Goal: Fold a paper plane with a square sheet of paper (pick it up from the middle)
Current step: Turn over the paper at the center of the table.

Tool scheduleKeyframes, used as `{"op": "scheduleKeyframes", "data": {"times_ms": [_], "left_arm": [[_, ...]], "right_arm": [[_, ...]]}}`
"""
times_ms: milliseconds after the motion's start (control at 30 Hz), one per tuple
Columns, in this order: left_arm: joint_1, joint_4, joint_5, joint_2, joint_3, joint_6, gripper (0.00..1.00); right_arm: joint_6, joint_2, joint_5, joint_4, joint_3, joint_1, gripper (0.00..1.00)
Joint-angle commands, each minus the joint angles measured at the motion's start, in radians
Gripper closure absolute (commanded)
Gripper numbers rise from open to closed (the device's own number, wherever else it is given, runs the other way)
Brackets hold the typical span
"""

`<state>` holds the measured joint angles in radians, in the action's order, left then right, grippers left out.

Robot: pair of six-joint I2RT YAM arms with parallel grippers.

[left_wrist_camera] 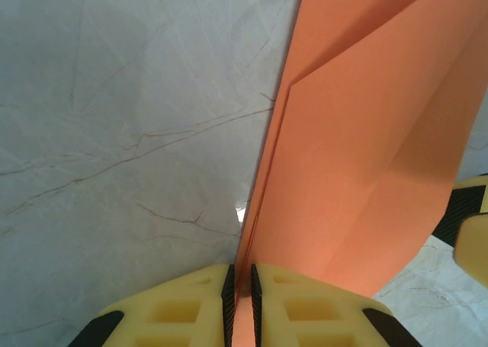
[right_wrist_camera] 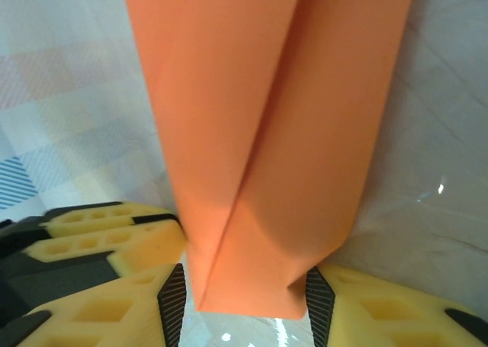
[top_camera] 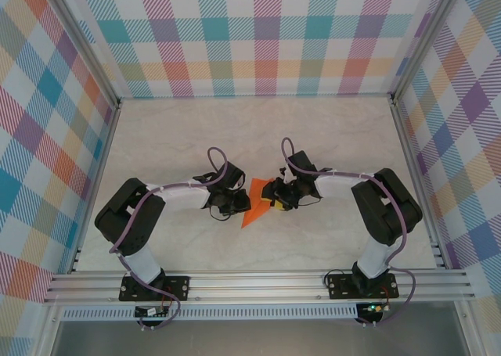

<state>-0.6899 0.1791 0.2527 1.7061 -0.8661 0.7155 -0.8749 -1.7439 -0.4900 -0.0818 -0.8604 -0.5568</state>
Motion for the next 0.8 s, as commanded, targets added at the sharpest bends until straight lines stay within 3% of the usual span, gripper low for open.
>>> {"op": "scheduleKeyframes", "data": {"times_ms": [0,467,767], "left_arm": [[-0.020,-0.058,0.139,0.027,0.037,0.030,0.83],[-0.019,-0.092,0.167,0.004,0.049,0.062,0.83],[-0.020,-0.103,0.155,-0.003,0.059,0.079,0.83]], "right_arm": [[-0.028,-0.027,-0.033,0.085,-0.025,-0.007,0.51],[0.015,-0.069,-0.082,0.121,-0.060,-0.006,0.47],[0.072,-0.102,-0.070,0.093,-0.083,-0.007,0.62]]}}
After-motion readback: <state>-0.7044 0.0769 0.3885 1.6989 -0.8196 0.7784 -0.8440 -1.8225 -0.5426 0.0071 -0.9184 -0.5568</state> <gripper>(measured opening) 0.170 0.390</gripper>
